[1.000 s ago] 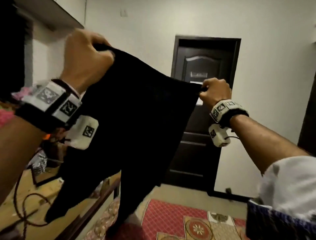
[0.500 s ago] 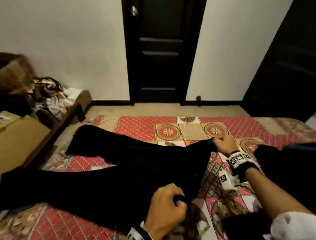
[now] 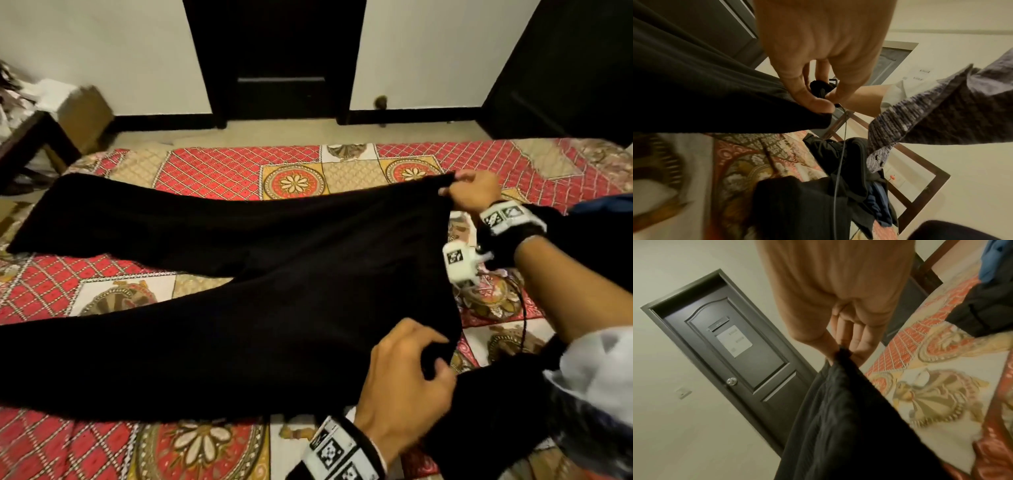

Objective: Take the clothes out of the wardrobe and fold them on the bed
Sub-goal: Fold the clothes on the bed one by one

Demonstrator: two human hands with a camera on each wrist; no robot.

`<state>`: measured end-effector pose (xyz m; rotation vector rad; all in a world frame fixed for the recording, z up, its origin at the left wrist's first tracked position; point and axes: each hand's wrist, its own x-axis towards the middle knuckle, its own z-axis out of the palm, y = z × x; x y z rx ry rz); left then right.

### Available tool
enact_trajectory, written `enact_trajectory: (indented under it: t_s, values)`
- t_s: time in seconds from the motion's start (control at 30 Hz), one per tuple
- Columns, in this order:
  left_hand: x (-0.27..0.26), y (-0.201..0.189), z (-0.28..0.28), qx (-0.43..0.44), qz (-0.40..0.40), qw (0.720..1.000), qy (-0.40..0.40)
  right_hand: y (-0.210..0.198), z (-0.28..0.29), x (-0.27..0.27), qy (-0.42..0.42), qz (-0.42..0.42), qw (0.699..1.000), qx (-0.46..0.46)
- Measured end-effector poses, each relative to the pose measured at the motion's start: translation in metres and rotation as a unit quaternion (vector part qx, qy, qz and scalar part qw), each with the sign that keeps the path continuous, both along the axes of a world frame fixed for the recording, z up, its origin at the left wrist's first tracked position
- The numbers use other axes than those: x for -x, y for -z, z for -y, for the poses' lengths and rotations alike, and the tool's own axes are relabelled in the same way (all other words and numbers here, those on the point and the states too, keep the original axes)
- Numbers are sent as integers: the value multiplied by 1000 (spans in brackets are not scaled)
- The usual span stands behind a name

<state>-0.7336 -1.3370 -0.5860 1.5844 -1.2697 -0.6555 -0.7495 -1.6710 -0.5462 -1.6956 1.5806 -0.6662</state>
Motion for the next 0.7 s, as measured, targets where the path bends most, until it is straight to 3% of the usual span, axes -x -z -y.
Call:
enact_trajectory:
  t_s: [0.13, 0.23, 0.33, 0.4, 0.47, 0.57, 0.7]
  values:
    - [20, 10, 60, -22, -17, 1000, 5, 2, 37, 15, -73, 19, 997, -28]
    - [28, 36, 76, -117, -12, 992, 47, 32, 21, 56, -168, -125, 977, -51]
    - [33, 63, 65, -160, 11, 985, 67, 59, -27, 116, -283, -309, 908, 13]
    - [36, 78, 54, -148, 124, 980, 54, 69, -71, 153, -373, -328, 868, -1]
    - [37, 83, 50, -146, 249, 957, 34, 71, -109, 183, -440, -342, 830, 3]
    - [38, 81, 57, -196, 310, 930, 29, 72, -135, 223, -467, -374, 801, 30]
    - [42, 74, 68, -210, 322, 922, 53, 72, -139, 271, -454, -514, 727, 11]
